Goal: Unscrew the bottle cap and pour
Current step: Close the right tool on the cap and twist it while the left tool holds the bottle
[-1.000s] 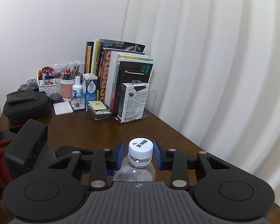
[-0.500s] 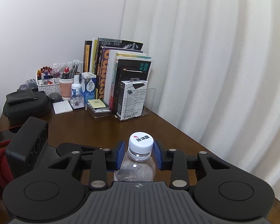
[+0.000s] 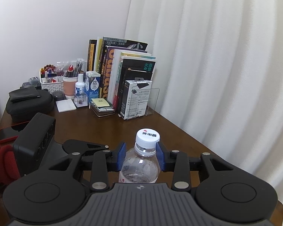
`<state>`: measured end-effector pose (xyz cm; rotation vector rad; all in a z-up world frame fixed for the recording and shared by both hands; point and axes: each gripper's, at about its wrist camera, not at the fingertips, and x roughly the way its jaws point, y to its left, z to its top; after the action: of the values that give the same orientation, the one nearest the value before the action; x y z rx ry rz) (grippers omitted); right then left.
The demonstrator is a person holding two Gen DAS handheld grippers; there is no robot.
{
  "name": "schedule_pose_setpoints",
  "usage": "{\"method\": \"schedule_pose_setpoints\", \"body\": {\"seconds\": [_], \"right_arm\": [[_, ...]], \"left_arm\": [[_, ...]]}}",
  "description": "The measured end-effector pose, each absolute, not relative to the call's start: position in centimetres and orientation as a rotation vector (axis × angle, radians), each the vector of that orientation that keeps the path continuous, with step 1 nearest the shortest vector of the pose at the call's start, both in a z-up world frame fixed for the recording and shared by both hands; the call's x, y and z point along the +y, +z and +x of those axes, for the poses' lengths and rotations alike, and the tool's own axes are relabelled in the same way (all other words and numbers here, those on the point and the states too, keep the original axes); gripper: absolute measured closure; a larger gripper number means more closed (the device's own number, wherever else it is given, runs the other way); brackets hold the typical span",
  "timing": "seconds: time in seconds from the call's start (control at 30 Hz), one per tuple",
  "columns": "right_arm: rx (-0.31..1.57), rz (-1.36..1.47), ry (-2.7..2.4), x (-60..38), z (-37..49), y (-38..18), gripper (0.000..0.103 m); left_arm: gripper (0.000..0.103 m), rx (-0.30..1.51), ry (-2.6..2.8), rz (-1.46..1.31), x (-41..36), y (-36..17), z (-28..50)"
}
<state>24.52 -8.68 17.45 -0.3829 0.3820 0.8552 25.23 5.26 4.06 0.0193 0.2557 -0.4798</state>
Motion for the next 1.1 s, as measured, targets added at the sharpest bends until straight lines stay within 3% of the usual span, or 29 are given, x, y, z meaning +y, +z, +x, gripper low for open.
{"method": "schedule_pose_setpoints", "body": {"seconds": [0.53,1.1], "right_arm": [[0.372,-0.339,0.825,-8.7,25.3,17.6,0.055],[0.372,-0.339,0.843,-8.5,24.6,17.6,0.053]], "left_arm": [[0.045,0.255,-0.477,0.027,5.3,3.9,25.2],[0.045,0.258,-0.482,0.021,5.2,3.9,25.1]]}}
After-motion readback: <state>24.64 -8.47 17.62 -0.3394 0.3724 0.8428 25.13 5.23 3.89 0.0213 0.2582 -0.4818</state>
